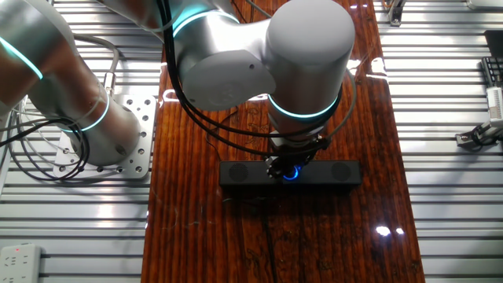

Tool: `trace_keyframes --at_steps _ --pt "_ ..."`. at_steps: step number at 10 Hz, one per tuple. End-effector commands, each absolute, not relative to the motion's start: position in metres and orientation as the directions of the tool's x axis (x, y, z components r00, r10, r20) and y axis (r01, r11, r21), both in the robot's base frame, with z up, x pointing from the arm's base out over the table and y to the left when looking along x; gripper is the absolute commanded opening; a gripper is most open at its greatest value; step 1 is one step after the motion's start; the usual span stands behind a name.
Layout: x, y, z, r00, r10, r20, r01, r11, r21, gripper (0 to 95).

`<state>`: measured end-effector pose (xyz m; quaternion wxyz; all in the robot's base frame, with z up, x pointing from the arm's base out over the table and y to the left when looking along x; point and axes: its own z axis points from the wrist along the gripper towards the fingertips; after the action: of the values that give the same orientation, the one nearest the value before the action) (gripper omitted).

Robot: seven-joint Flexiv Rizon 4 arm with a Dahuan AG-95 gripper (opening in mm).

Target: Turn the knob to increase the volume of the speaker

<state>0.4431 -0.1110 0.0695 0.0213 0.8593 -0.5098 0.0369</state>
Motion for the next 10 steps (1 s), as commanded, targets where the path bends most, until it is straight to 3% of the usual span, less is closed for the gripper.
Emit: trace_keyframes --at_steps 1,6,7,8,9,10 --pt "0.4431 -0.1111 0.0692 0.477 -0.875 0.085 -0.878 -0.479 -0.001 38.0" --pt "0.4432 -0.1111 0.0686 0.474 -0.877 0.083 -0.879 -0.476 -0.004 38.0" --pt "0.4432 -0.1111 0.0686 0.472 -0.878 0.082 -0.881 -0.474 -0.004 19.0" --pt "0.4432 -0.1111 0.0686 0.471 -0.878 0.083 -0.881 -0.473 -0.004 19.0" --pt "0.4432 -0.1111 0.0686 0.467 -0.881 0.082 -0.883 -0.469 -0.005 0.0" --pt "0.4432 -0.1111 0.0686 0.465 -0.882 0.083 -0.884 -0.467 -0.006 0.0"
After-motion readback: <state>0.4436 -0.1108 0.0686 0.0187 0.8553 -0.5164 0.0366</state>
